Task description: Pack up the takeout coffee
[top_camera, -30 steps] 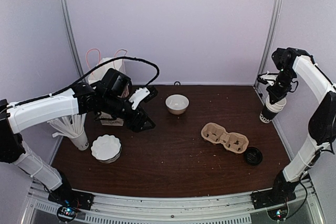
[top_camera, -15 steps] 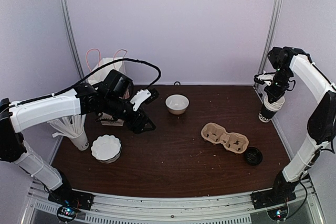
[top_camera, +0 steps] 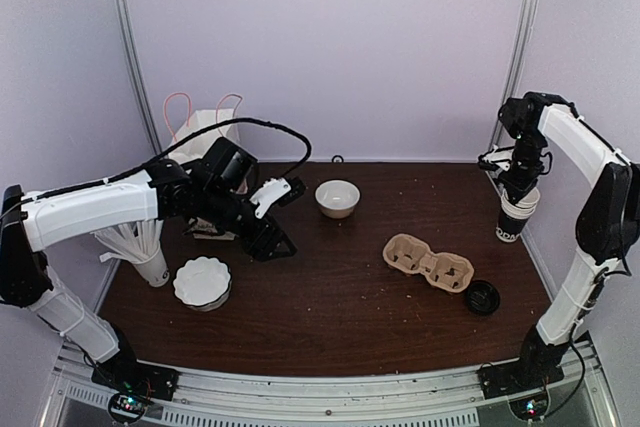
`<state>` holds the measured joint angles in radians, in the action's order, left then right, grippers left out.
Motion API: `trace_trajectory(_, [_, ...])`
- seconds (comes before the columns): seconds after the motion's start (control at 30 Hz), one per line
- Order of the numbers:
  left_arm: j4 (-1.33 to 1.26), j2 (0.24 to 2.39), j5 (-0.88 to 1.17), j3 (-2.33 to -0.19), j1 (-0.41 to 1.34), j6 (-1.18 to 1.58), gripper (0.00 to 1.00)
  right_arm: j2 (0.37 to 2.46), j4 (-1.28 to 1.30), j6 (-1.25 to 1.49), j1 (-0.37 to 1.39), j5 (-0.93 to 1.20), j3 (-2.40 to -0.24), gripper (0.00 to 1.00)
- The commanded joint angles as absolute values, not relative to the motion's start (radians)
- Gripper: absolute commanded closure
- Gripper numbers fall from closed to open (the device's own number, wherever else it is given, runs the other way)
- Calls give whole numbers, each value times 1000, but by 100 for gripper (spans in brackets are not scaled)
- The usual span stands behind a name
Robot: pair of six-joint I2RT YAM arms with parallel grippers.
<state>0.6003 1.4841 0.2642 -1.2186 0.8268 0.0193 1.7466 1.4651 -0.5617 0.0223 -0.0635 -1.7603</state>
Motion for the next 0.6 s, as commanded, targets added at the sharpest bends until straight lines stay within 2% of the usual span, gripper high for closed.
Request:
trace_trajectory(0.0, [597,1501,259,-1257,834,-18,31,1726,1521,-623,-18,94,-1825,100])
trace_trajectory(0.03, [598,1501,260,-1257,835,-20,31,1736,1513,-560,-41,106,-1851,100])
trace_trajectory(0.07, [598,1501,255,-1255,836,-20,31,1727,1440,-533,-20,-114,-1813,100])
trace_trajectory(0.1, [598,1503,253,-1256,836,-20,31,1718,1413,-577,-3,-209,-1760,100])
trace_trajectory(0.17, [603,1505,256,-1260,838,-21,31,1715,1537,-653,-34,152,-1802,100])
trace_trajectory(0.2, [602,1504,253,-1259,838,-21,31,1710,1488,-583,-50,165,-1804,100])
trace_trajectory(0.27, [601,1506,248,-1256,839,-22,31,1707,1443,-583,-13,-60,-1773,100])
trace_trajectory(0.37, [606,1513,254,-1263,840,-23,31,1712,1472,-593,-45,95,-1801,100])
trace_trajectory(0.57, [605,1515,247,-1260,842,-24,31,1696,1489,-600,-34,12,-1817,100])
